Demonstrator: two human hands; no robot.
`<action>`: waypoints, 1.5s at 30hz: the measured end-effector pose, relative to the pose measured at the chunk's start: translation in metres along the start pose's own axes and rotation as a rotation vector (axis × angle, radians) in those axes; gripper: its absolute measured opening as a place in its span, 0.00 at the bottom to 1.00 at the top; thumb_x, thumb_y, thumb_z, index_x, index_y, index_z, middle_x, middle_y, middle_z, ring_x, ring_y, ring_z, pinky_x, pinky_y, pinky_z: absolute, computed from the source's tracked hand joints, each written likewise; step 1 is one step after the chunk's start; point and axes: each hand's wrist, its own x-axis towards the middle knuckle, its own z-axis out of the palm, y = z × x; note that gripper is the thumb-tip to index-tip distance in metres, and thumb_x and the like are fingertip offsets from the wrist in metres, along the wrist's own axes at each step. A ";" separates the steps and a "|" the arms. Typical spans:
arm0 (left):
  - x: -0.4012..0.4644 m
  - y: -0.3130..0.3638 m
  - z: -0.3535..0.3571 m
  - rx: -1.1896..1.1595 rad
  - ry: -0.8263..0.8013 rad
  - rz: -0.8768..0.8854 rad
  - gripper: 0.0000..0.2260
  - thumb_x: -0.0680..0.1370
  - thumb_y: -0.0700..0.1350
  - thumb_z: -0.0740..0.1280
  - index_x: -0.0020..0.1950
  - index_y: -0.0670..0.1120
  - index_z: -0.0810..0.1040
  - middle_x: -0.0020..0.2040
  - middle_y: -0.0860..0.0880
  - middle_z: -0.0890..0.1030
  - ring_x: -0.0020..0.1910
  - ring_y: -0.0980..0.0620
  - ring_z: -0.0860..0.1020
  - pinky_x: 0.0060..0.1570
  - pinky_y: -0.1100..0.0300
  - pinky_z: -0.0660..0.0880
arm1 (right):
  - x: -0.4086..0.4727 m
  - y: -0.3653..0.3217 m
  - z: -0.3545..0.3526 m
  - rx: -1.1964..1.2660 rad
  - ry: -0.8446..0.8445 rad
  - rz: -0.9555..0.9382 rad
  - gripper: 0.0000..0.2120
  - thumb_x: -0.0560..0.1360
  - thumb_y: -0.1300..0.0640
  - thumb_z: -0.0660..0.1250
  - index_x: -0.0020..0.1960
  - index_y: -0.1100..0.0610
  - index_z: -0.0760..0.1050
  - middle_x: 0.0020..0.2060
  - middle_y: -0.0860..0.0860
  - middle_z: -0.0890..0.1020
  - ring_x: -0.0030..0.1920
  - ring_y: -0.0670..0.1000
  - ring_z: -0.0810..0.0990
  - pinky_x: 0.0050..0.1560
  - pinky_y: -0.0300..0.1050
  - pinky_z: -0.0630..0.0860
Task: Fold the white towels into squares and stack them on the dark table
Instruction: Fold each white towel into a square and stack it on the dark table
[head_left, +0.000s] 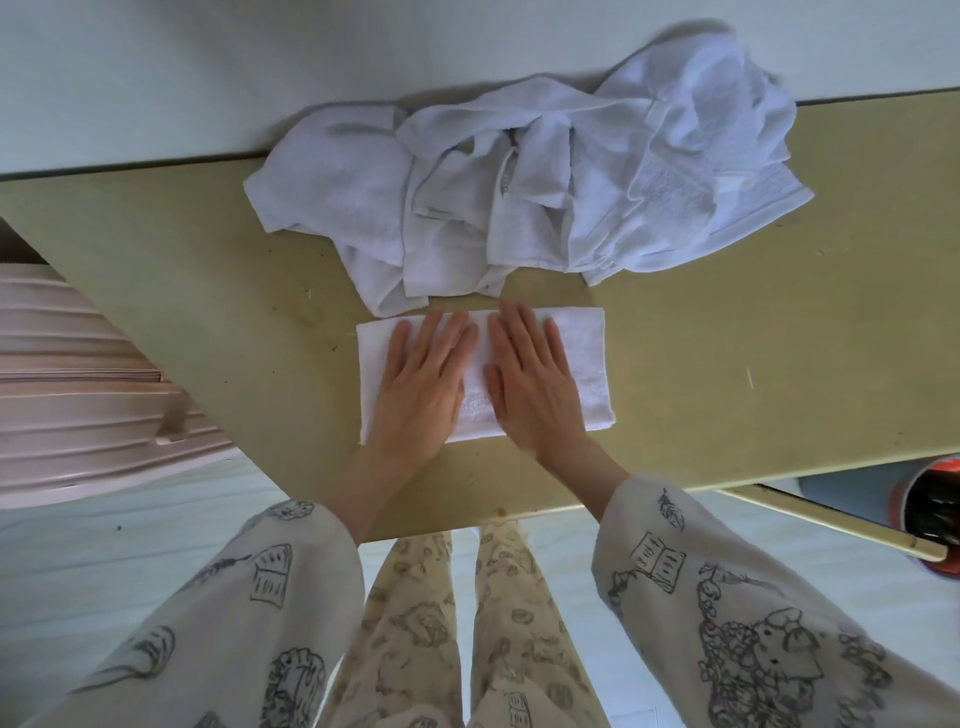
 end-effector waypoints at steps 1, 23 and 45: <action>-0.002 -0.005 0.003 0.005 0.000 0.001 0.20 0.77 0.42 0.59 0.70 0.44 0.68 0.70 0.45 0.69 0.71 0.44 0.65 0.70 0.44 0.59 | 0.000 0.006 0.003 -0.020 0.003 0.006 0.23 0.79 0.52 0.53 0.69 0.63 0.67 0.69 0.60 0.69 0.70 0.58 0.66 0.71 0.55 0.58; -0.008 -0.044 -0.039 -0.263 0.157 -0.506 0.12 0.78 0.38 0.56 0.58 0.39 0.74 0.56 0.38 0.75 0.55 0.37 0.72 0.55 0.45 0.68 | -0.003 0.004 -0.017 -0.124 -0.083 0.057 0.27 0.79 0.43 0.47 0.73 0.55 0.59 0.73 0.59 0.61 0.74 0.59 0.57 0.72 0.59 0.47; -0.021 -0.054 -0.060 -0.706 -0.532 -0.811 0.16 0.66 0.58 0.70 0.50 0.53 0.77 0.51 0.52 0.80 0.55 0.48 0.76 0.61 0.48 0.67 | -0.018 -0.018 0.007 -0.092 -0.103 0.032 0.25 0.79 0.47 0.47 0.73 0.56 0.59 0.74 0.57 0.61 0.74 0.56 0.55 0.72 0.60 0.49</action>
